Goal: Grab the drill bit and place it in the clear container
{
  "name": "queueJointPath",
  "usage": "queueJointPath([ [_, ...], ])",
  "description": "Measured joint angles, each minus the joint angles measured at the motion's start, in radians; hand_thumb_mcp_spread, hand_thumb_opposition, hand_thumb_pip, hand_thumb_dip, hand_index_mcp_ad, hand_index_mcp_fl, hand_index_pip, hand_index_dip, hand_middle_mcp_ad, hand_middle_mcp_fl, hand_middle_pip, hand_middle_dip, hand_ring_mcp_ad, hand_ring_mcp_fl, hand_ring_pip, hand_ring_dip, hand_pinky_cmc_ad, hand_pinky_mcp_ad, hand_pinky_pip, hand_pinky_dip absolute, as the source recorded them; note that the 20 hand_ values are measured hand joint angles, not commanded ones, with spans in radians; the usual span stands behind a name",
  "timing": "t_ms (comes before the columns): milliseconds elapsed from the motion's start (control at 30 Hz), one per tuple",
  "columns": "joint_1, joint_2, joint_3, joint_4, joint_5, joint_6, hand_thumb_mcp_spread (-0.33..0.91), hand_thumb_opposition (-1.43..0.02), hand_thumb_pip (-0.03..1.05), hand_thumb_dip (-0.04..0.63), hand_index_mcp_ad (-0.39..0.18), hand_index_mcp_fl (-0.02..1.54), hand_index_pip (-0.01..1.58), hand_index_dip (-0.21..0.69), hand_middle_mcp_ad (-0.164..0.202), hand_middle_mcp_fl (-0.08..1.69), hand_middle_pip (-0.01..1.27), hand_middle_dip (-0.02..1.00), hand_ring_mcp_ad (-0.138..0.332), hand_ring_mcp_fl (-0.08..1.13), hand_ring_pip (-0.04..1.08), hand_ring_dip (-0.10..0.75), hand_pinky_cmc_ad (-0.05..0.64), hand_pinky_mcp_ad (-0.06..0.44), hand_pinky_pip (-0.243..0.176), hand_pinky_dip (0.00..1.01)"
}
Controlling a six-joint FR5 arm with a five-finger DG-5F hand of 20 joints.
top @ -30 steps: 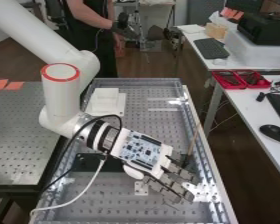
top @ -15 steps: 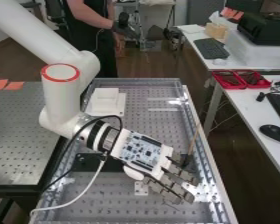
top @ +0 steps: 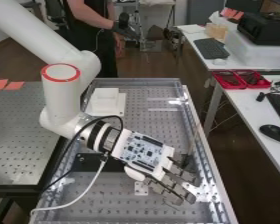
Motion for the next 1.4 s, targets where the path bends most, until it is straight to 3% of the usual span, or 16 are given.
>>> queueJointPath([
  [800,-0.001,-0.005,0.006,-0.008,-0.002,0.006,0.51,-0.83,0.54,0.267,-0.098,0.47,1.19,0.267,0.093,0.15,0.13,0.24,0.202,0.05,0.09,0.161,0.325,0.164,-0.045,0.18],
  [1067,-0.002,-0.005,0.007,-0.011,-0.004,0.008,0.51,-0.84,0.54,0.267,-0.098,0.52,1.20,0.267,0.093,0.16,0.13,0.24,0.201,0.05,0.09,0.161,0.325,0.164,-0.045,0.18],
  [1400,-0.001,-0.005,0.006,-0.005,-0.004,0.010,0.57,-0.94,0.51,0.267,-0.117,0.63,1.30,0.267,0.091,0.20,0.13,0.24,0.199,0.07,0.09,0.161,0.326,0.164,-0.045,0.18],
])
